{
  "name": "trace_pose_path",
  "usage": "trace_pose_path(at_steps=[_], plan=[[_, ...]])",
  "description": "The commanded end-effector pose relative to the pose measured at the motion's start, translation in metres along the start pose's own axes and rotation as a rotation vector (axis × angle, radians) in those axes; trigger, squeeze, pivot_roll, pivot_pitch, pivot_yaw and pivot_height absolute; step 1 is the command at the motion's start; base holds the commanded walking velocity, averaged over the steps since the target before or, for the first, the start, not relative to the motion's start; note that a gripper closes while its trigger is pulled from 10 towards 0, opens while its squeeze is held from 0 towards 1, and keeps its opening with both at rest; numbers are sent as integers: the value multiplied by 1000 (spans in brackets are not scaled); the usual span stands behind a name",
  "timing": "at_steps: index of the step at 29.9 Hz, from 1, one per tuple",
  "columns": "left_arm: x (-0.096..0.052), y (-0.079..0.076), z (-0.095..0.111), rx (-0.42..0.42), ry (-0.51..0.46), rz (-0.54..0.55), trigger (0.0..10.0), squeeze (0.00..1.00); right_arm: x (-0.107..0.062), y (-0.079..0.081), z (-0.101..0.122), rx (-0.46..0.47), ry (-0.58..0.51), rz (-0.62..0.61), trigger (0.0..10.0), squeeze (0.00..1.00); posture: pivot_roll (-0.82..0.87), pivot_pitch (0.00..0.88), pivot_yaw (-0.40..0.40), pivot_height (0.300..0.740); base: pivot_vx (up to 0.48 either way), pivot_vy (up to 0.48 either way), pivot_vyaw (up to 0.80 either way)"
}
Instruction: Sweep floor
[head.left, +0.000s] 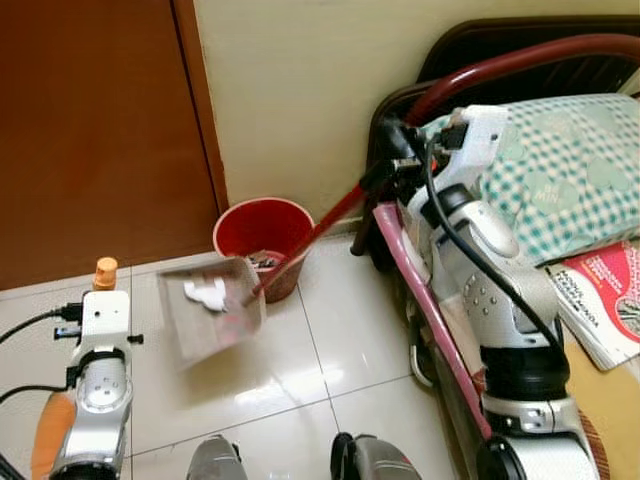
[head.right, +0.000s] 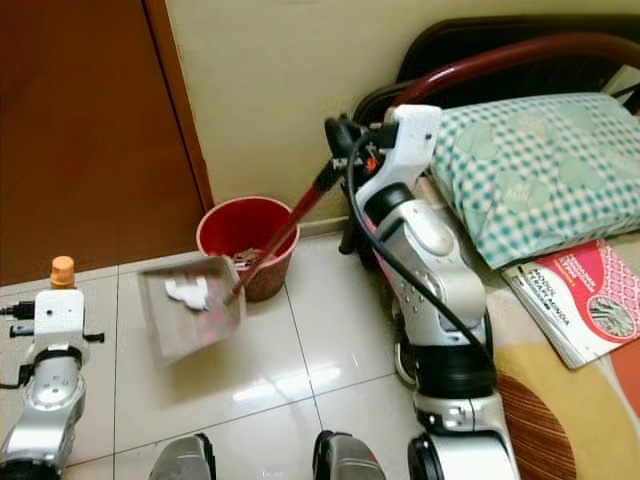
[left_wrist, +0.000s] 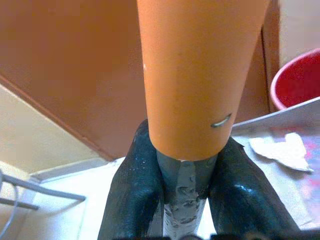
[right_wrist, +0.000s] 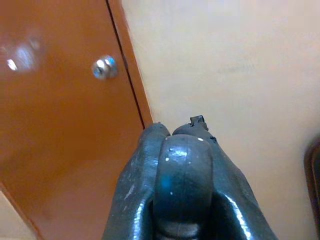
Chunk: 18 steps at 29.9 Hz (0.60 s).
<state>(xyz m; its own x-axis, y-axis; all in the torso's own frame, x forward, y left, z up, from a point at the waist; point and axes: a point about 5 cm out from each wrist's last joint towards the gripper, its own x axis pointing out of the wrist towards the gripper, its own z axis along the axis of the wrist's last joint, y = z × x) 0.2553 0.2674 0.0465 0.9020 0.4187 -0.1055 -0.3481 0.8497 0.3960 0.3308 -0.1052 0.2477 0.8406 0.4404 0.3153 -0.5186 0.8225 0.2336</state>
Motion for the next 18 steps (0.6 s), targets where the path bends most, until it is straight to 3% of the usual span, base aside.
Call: trace_pose_path(at_steps=[1, 7, 8, 11, 13, 18], plan=[[0, -10, 7, -39, -39, -36, 10000, 0, 6, 4, 26, -10, -116, 29, 10000, 0, 6, 62, -71, 740, 0, 0, 0], [0, -19, 8, -56, -41, -53, 10000, 0, 23, 9, 52, -33, -223, 27, 10000, 0, 8, 60, -70, 740, 0, 0, 0], [-2, -26, 10, -74, -46, -82, 10000, 0, 32, 12, 67, -73, -281, 22, 10000, 0, 13, 62, -69, 740, 0, 0, 0], [-4, -33, 12, -94, -55, -114, 10000, 0, 37, 15, 79, -123, -324, 25, 10000, 0, 14, 64, -70, 740, 0, 0, 0], [-6, -39, 15, -119, -68, -148, 10000, 0, 40, 16, 87, -204, -356, 26, 10000, 0, 14, 66, -70, 740, 0, 0, 0], [-10, -54, 33, -227, -132, -260, 10000, 0, 43, 15, 91, -278, -375, 19, 10000, 0, 14, 75, -70, 740, 0, 0, 0]])
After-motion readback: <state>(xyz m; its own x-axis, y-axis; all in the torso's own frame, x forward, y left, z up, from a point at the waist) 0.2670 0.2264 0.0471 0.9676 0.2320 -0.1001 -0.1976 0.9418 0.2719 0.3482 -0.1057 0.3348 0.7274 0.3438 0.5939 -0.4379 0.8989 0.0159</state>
